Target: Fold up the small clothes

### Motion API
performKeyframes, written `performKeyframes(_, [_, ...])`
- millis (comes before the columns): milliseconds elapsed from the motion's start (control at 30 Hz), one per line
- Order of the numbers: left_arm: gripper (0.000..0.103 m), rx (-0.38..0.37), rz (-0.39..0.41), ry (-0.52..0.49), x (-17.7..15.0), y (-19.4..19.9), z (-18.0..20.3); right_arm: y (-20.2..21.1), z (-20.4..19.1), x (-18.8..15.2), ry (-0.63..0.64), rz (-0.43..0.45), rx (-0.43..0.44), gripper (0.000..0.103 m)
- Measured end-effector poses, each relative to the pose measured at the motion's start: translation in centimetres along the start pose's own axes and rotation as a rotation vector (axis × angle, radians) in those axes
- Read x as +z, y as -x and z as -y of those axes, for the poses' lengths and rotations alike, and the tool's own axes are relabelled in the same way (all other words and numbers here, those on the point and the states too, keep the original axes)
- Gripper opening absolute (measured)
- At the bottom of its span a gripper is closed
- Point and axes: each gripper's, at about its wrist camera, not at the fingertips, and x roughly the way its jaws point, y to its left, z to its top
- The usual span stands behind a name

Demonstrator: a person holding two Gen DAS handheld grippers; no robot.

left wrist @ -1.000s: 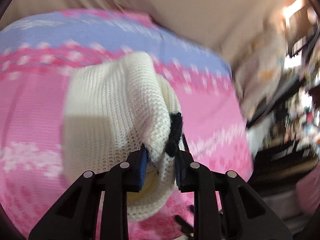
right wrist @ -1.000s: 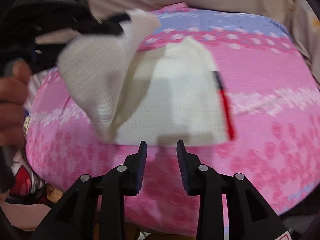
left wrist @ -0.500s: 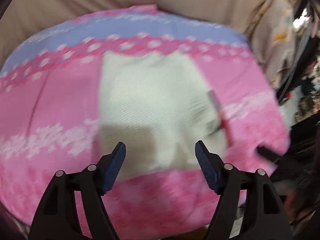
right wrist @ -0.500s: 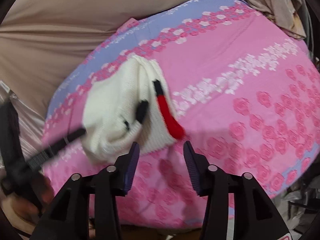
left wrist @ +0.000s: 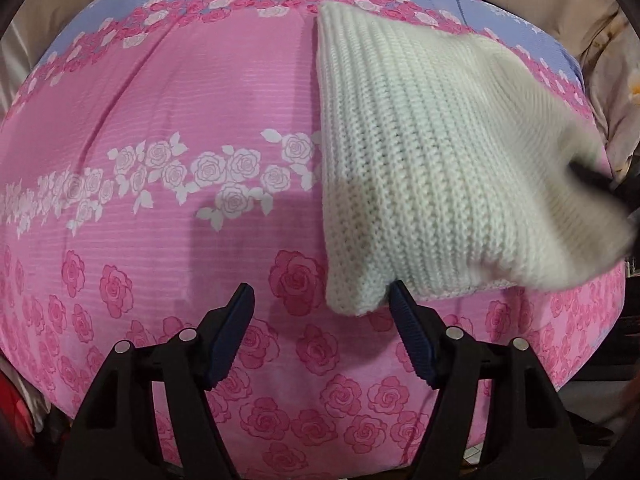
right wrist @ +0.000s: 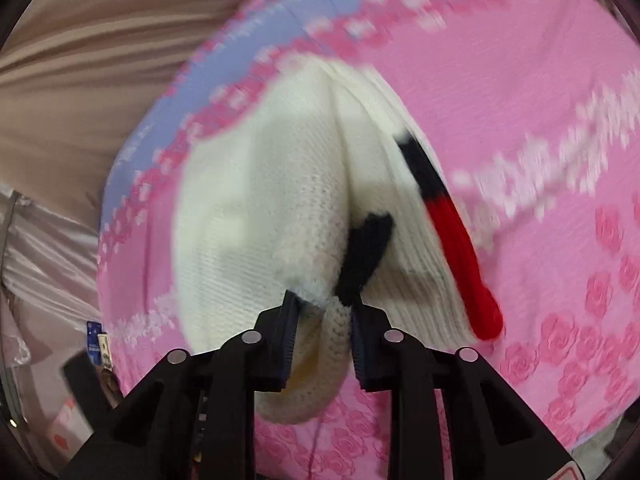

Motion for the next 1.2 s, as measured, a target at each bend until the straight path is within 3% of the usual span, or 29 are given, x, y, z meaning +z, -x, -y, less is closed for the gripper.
performKeyframes(67, [0.068, 0.005, 0.003, 0.002, 0.1, -0.1, 0.1, 3.3, -1.9, 0.7, 0.062, 0.085, 0.101, 0.016])
performKeyframes(100, [0.068, 0.007, 0.000, 0.000, 0.0, -0.2, 0.1, 5.0, -2.3, 0.8, 0.092, 0.131, 0.127, 0.004])
performKeyframes(133, [0.068, 0.017, -0.007, -0.004, -0.1, -0.4, 0.1, 5.3, -1.9, 0.8, 0.098, 0.146, 0.103, 0.006])
performKeyframes(200, [0.067, 0.036, -0.018, -0.005, -0.2, -1.0, 0.1, 2.3, 1.4, 0.3, 0.075, 0.064, -0.026, 0.006])
performKeyframes(267, [0.065, 0.033, -0.037, 0.007, -0.4, -1.7, 0.4, -2.2, 5.4, -0.8, 0.043, -0.098, -0.199, 0.006])
performKeyframes(300, [0.065, 0.024, -0.048, 0.009, -0.4, -1.7, 0.5, -2.9, 7.0, -1.6, -0.011, -0.121, -0.219, 0.006])
performKeyframes(333, [0.065, 0.018, -0.045, 0.007, -0.4, -1.4, 0.5, -1.9, 7.4, -2.1, -0.062, -0.085, -0.167, 0.007])
performKeyframes(400, [0.065, 0.001, -0.003, 0.004, -0.4, 0.2, 0.5, 0.6, 6.2, -2.5, -0.056, -0.001, -0.140, 0.013])
performKeyframes(500, [0.065, -0.049, 0.045, 0.036, -0.3, 2.4, 0.2, 3.5, 2.7, -2.5, 0.091, 0.089, -0.162, 0.023])
performKeyframes(533, [0.065, -0.060, 0.055, 0.050, -0.2, 2.9, 0.1, 3.7, 2.2, -2.2, 0.117, 0.094, -0.155, 0.030])
performKeyframes(600, [0.067, -0.076, 0.087, 0.062, 0.5, 3.9, 0.4, 3.3, 1.1, -1.8, 0.174, 0.086, -0.116, 0.057])
performKeyframes(667, [0.068, -0.059, 0.100, 0.039, 1.4, 3.9, 1.1, 0.8, 0.5, -1.6, 0.188, 0.016, -0.081, 0.064])
performKeyframes(733, [0.068, -0.034, 0.074, 0.027, 1.8, 3.0, 1.6, -2.2, 0.7, -1.8, 0.212, -0.064, -0.119, 0.054])
performKeyframes(767, [0.068, -0.026, 0.058, 0.030, 1.9, 2.5, 1.8, -3.3, 0.7, -1.6, 0.231, -0.093, -0.157, 0.006])
performKeyframes(800, [0.067, -0.018, 0.047, 0.033, 2.1, 2.3, 1.7, -2.6, 0.4, -1.3, 0.212, -0.068, -0.157, 0.008])
performKeyframes(900, [0.068, -0.008, 0.048, 0.011, 1.8, 2.5, 1.8, 3.8, -0.9, -0.7, 0.223, 0.111, -0.037, 0.008])
performKeyframes(967, [0.069, 0.009, 0.032, -0.018, 1.7, 1.7, 2.0, 5.1, -1.0, -0.9, 0.251, 0.140, -0.052, 0.008])
performKeyframes(1033, [0.068, 0.022, 0.000, -0.024, 1.6, 0.6, 2.4, 2.3, 1.8, -1.8, 0.223, 0.035, -0.129, 0.008])
performKeyframes(1100, [0.069, 0.036, -0.026, -0.035, 1.4, -0.9, 2.8, -3.0, 5.9, -3.4, 0.181, -0.154, -0.237, 0.008])
performKeyframes(1200, [0.069, 0.040, -0.025, -0.043, 1.3, -0.7, 2.9, -2.3, 6.4, -3.5, 0.094, -0.143, -0.190, 0.009])
